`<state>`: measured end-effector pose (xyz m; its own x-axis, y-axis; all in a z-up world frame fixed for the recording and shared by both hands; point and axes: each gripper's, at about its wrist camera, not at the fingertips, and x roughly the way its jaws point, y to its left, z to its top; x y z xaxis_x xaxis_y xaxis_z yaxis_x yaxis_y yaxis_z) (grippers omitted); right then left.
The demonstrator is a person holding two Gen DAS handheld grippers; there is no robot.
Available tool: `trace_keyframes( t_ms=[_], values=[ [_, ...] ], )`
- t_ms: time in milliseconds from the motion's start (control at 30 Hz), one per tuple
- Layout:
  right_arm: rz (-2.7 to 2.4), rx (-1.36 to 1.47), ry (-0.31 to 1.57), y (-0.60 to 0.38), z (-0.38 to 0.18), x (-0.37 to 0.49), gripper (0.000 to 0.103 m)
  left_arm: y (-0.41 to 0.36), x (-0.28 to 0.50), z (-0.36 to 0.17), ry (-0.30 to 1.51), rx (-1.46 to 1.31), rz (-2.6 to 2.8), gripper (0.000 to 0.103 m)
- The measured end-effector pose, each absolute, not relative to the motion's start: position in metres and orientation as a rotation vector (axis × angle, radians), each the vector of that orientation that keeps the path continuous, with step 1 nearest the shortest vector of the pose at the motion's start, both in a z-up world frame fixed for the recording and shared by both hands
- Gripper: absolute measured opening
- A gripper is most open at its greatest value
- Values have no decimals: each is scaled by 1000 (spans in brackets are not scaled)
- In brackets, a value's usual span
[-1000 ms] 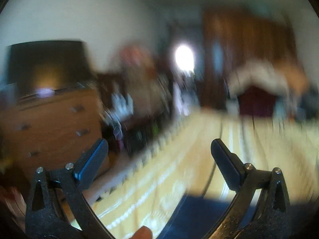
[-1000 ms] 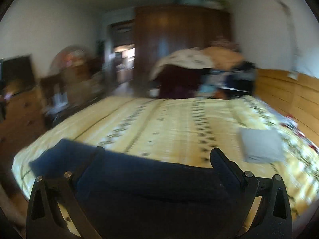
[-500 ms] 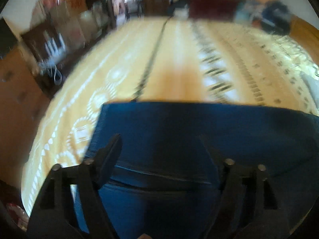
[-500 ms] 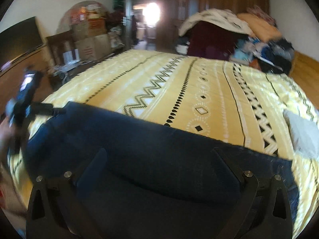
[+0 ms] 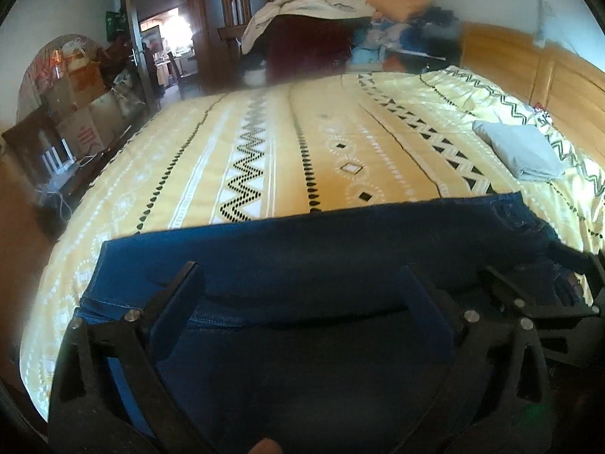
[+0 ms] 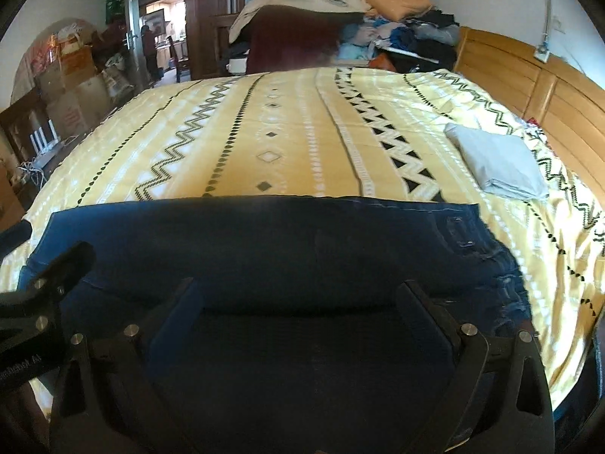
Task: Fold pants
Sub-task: 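Lower both tools onto the jeans' waistband edge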
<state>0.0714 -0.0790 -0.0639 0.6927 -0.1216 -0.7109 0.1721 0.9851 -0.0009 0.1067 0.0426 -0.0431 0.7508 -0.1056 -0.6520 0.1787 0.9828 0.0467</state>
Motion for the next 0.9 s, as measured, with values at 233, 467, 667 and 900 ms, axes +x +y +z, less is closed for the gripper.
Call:
trace_keyframes(
  t_ms=[233, 467, 667, 900],
  values=[
    [-149, 71, 777, -87, -52, 64, 103, 55, 102, -32, 674, 93, -111, 102],
    [-117, 48, 762, -76, -49, 68, 103, 164, 133, -27, 634, 45, 96, 102],
    [74, -63, 675, -27, -44, 74, 103, 347, 185, -41, 671, -88, 294, 102],
    [185, -142, 751, 23, -84, 106, 103, 418, 261, -133, 967, -253, 14, 96]
  ],
)
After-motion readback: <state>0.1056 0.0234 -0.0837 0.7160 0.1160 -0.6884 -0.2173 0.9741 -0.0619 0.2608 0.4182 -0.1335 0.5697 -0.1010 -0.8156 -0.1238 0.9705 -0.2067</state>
